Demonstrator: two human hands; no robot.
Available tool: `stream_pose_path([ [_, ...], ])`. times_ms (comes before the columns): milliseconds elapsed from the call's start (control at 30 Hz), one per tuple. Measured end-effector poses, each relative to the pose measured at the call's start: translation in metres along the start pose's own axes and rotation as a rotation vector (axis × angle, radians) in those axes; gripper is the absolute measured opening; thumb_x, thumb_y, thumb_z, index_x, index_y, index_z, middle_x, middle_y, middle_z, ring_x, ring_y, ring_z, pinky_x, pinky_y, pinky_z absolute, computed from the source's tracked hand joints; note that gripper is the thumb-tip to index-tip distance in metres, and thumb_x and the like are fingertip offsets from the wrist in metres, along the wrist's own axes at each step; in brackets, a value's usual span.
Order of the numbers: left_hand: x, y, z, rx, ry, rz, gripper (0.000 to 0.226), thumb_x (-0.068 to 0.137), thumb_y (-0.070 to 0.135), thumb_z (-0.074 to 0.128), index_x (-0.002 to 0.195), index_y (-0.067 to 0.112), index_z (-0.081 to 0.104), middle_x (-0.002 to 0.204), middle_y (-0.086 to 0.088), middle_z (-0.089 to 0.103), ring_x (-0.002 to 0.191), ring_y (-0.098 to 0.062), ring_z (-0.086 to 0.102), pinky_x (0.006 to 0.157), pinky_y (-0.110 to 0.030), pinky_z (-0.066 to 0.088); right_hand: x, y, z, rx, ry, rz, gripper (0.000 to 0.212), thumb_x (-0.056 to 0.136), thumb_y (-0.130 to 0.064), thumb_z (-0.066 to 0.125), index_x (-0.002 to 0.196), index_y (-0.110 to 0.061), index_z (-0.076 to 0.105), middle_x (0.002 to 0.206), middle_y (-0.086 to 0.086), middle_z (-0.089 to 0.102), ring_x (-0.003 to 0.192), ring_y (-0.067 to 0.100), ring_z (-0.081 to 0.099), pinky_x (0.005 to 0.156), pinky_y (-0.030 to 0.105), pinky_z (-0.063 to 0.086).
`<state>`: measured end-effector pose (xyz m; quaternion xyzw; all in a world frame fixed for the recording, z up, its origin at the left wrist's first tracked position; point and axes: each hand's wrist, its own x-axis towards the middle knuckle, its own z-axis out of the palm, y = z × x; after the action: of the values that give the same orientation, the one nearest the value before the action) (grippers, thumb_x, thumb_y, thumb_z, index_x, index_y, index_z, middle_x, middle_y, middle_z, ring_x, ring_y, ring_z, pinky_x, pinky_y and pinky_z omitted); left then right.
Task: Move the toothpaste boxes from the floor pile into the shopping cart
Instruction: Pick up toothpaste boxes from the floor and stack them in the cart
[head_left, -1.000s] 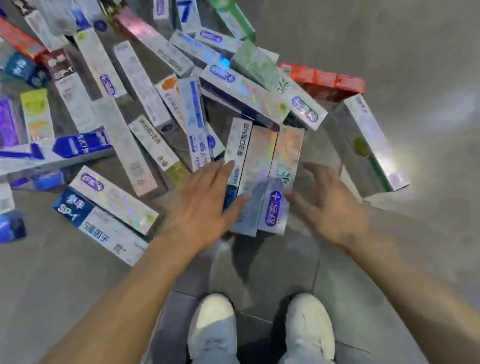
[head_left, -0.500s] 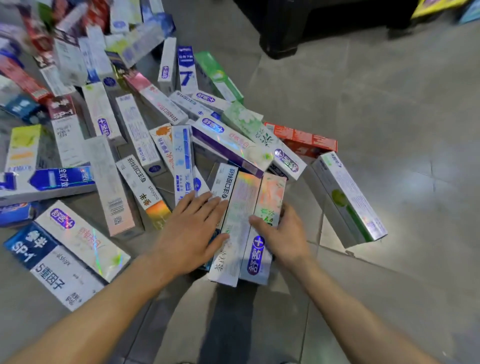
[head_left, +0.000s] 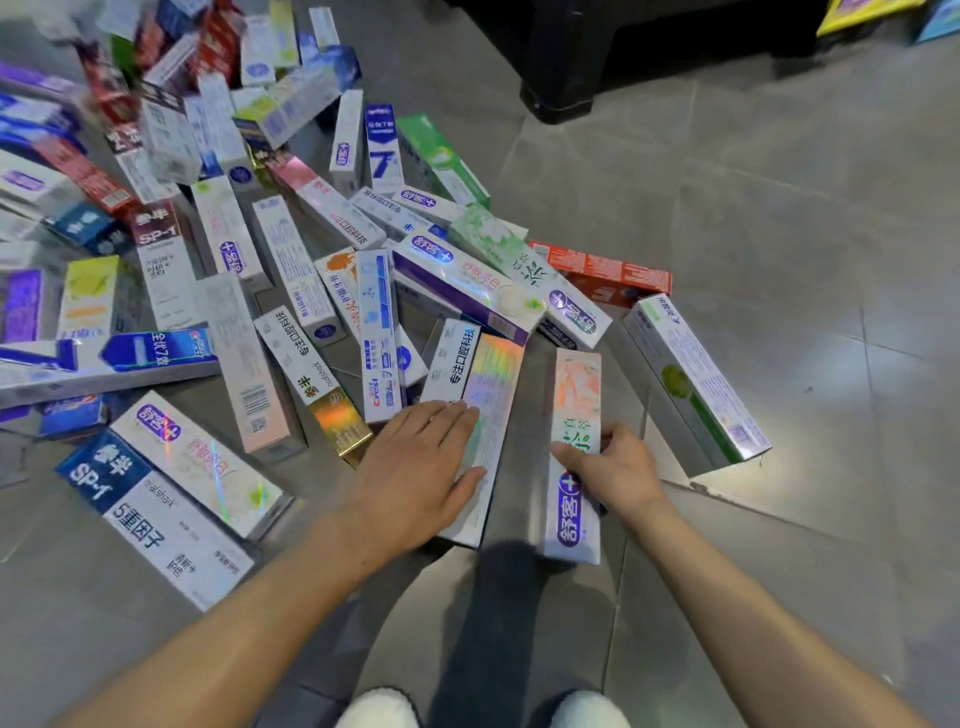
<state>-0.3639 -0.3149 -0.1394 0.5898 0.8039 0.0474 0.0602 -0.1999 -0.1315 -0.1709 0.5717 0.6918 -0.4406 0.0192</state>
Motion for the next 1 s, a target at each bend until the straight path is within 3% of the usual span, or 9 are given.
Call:
stream_pose_path([
  [100,0.004,0.013,0.005,-0.046,-0.017,-0.054,0.062,0.098,0.051,0.043,0.143,0.010,0.050,0.141,-0.007,0.058,0.125,-0.025,0.054,0.104,-0.042,0.046,-0.007,0.008,-0.006,-0.026,0.050,0.029,0.066,0.059,-0.062,0.068,0.107,-0.019,0.055,0.112,0.009,0.066,0.104,0.028,0.063,0.090,0.048,0.054],
  [200,0.015,0.021,0.006,-0.024,-0.027,-0.066,0.061,0.099,0.051,0.039,0.141,0.009,0.051,0.138,-0.009,0.058,0.121,-0.026,0.053,0.101,-0.042,0.046,-0.013,0.006,-0.004,-0.110,0.040,0.047,0.078,0.069,-0.064,0.074,0.118,-0.009,0.050,0.114,0.010,0.056,0.101,0.029,0.059,0.085,0.039,0.053],
  [367,0.026,0.046,0.004,0.081,-0.145,-0.173,0.072,0.100,0.058,0.036,0.148,0.005,0.036,0.145,-0.013,0.045,0.129,-0.029,0.040,0.107,-0.041,0.039,-0.017,0.012,-0.001,-0.139,0.019,0.046,0.071,0.065,-0.065,0.070,0.105,-0.008,0.059,0.098,0.008,0.067,0.077,0.017,0.064,0.050,0.023,0.042],
  [467,0.027,0.063,0.012,0.128,-0.196,-0.219,0.088,0.097,0.062,0.041,0.153,-0.002,0.022,0.156,-0.020,0.030,0.139,-0.034,0.032,0.113,-0.044,0.029,-0.028,0.018,-0.010,-0.045,0.049,0.041,0.051,0.079,-0.043,0.074,0.106,-0.008,0.047,0.088,-0.001,0.062,0.068,0.004,0.055,0.041,0.013,0.034],
  [600,0.028,0.072,0.023,0.093,-0.212,-0.219,0.090,0.095,0.057,0.052,0.155,0.002,0.015,0.163,-0.021,0.016,0.148,-0.040,0.018,0.121,-0.048,0.019,-0.040,0.020,-0.025,0.084,0.074,-0.023,0.050,0.083,-0.036,0.076,0.109,-0.013,0.040,0.087,-0.010,0.056,0.072,0.000,0.054,0.045,0.012,0.038],
  [733,0.026,0.082,0.028,-0.013,-0.220,-0.208,0.079,0.093,0.046,0.063,0.151,0.016,0.017,0.163,-0.021,0.007,0.146,-0.044,0.019,0.115,-0.049,0.032,-0.048,0.020,-0.034,0.246,0.092,-0.014,0.058,0.079,-0.039,0.081,0.107,-0.013,0.038,0.097,-0.003,0.063,0.083,0.011,0.065,0.064,0.030,0.052],
  [867,0.029,0.074,0.032,-0.249,-0.170,-0.393,0.091,0.088,0.032,0.071,0.154,0.016,0.011,0.148,-0.021,0.028,0.128,-0.040,0.040,0.106,-0.046,0.039,-0.049,0.028,-0.037,0.401,0.036,0.054,0.065,0.073,-0.040,0.087,0.110,-0.017,0.040,0.101,0.000,0.068,0.088,0.018,0.070,0.082,0.044,0.059],
  [933,0.032,0.069,0.035,-0.435,-0.143,-0.436,0.097,0.083,0.026,0.076,0.155,0.018,0.011,0.140,-0.018,0.040,0.125,-0.038,0.043,0.105,-0.046,0.039,-0.049,0.030,-0.039,0.506,-0.010,0.089,0.067,0.072,-0.036,0.089,0.117,-0.016,0.043,0.103,0.003,0.070,0.087,0.022,0.073,0.082,0.047,0.061],
  [1000,0.036,0.066,0.033,-0.687,-0.126,-0.482,0.089,0.079,0.023,0.081,0.149,0.022,0.025,0.138,-0.009,0.049,0.122,-0.031,0.051,0.100,-0.043,0.047,-0.050,0.030,-0.041,0.570,-0.046,0.095,0.063,0.074,-0.030,0.088,0.119,-0.015,0.048,0.100,0.007,0.073,0.083,0.025,0.074,0.077,0.047,0.062],
])
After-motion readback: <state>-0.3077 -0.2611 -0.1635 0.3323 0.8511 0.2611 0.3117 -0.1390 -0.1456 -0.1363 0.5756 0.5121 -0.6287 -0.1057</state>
